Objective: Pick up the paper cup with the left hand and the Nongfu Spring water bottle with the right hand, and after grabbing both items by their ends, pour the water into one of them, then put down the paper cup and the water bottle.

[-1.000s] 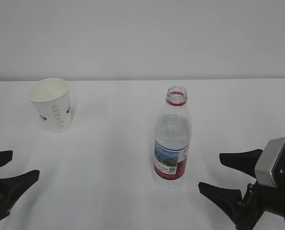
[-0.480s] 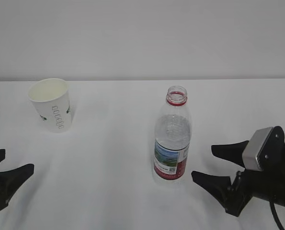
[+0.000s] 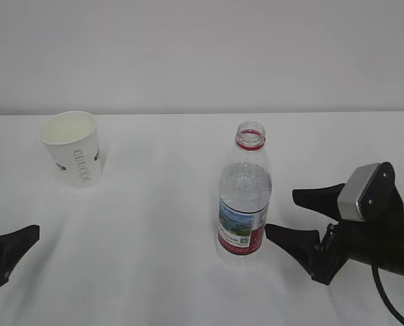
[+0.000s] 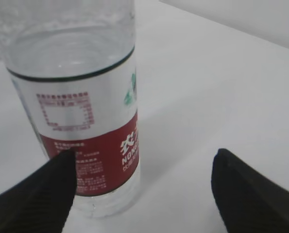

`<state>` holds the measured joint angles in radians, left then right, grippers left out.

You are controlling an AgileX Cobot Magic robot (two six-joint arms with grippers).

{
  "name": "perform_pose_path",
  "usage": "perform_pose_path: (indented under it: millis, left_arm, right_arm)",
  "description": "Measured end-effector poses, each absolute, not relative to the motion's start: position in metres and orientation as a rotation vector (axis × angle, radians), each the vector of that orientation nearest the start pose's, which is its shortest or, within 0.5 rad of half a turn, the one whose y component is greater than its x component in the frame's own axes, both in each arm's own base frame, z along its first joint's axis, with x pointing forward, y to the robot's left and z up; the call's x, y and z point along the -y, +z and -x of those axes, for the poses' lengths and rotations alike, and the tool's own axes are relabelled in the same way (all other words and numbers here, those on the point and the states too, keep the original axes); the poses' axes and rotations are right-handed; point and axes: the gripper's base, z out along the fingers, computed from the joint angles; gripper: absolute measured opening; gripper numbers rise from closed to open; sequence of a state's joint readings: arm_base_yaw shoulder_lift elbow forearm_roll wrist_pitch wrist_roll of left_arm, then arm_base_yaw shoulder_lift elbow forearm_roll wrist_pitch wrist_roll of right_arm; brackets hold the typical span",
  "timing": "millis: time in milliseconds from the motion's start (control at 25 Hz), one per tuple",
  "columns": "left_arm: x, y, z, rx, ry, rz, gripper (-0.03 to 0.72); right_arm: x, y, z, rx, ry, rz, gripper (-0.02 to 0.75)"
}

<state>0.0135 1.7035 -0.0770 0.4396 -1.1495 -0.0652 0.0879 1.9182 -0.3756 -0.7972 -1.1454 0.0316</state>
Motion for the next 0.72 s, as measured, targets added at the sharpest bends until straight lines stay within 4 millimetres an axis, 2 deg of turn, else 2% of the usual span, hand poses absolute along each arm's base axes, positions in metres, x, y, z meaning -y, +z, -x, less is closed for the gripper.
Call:
perform_pose_path:
  millis: [720]
  left_arm:
    - [0.0303, 0.1130, -0.1833, -1.947, -0.289, -0.327, 0.592]
  right_arm:
    - [-0.0893, 0.1019, -0.2441, -1.710, 0.626, 0.955, 0.662]
